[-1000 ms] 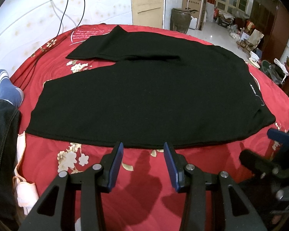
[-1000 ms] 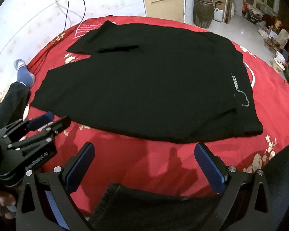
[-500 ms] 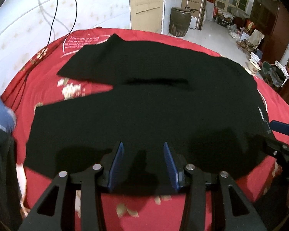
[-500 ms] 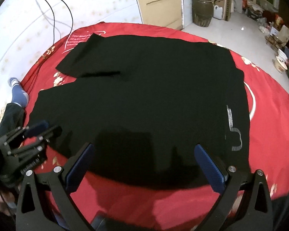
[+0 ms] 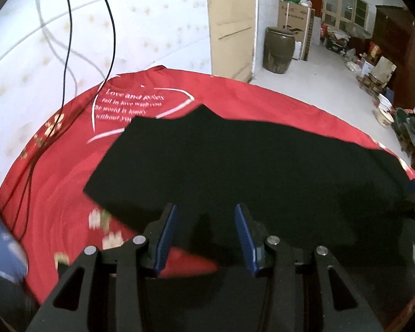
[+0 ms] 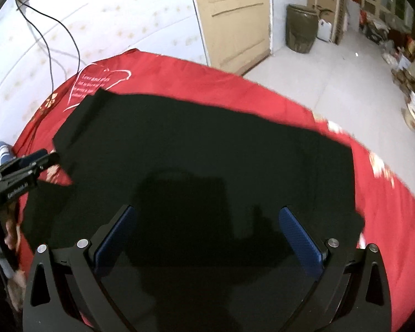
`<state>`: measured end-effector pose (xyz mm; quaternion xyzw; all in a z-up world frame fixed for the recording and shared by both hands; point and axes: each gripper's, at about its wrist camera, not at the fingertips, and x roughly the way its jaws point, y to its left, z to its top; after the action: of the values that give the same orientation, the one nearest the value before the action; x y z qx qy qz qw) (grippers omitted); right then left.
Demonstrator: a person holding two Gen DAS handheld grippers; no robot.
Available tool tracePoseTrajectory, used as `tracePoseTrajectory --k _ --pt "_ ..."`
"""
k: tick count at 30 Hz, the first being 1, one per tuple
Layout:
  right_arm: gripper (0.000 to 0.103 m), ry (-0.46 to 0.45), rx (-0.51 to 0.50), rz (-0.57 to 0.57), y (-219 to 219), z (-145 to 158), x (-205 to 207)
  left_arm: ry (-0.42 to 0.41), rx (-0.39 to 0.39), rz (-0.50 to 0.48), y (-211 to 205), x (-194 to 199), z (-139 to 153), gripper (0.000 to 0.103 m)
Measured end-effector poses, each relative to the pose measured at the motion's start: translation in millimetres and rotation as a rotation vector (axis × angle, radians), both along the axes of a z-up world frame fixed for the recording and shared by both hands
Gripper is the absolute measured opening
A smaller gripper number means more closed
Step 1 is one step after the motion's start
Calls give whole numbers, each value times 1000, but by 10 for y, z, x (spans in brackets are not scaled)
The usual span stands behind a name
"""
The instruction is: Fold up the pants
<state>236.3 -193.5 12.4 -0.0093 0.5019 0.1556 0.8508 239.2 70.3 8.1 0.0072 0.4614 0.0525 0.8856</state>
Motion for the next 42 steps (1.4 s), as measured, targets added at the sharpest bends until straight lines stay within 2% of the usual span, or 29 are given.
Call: tracePoseTrajectory --k 5,10,18,19,20,22,23,24,25,26,28,29,30,35,38,42 --pt "103 -24 13 55 -31 -94 526 -16 9 4 139 423 -134 49" --pt "103 -25 -32 137 50 -258 942 -14 19 11 205 719 -262 50" --pt "103 11 -57 200 121 -469 1284 2 51 -17 119 940 -361 49" --pt "97 28 -72 215 141 -524 1314 8 66 -23 89 953 -381 46" --pt "91 40 -83 227 157 -555 1325 12 74 -26 77 973 -402 38" --pt "79 48 -59 245 143 -587 1349 16 86 -32 45 996 -427 30" --pt "69 49 -59 243 143 -578 1365 15 101 -31 22 1005 -428 21" --pt "56 44 -68 239 143 -575 1375 17 118 -33 -3 1014 -434 15" --pt "21 18 -133 224 161 -580 1380 18 137 -32 -28 1021 -446 11" --pt "13 -12 -198 216 181 -592 1375 15 149 -30 -46 1024 -453 8" --pt "9 0 -182 222 170 -579 1388 16 174 -29 -75 1021 -455 5" --pt "0 -6 -196 230 182 -559 1374 9 180 -25 -78 1008 -434 5" --pt "0 -19 -213 236 200 -534 1348 -3 171 -18 -66 978 -384 5" --pt "0 -75 -169 232 111 -214 1118 -82 114 -12 -44 670 -12 4" --pt "0 -112 -146 248 86 46 872 -119 110 -25 -91 396 175 4" --pt "0 -131 -115 250 7 298 568 -170 37 -9 -70 -83 384 4"
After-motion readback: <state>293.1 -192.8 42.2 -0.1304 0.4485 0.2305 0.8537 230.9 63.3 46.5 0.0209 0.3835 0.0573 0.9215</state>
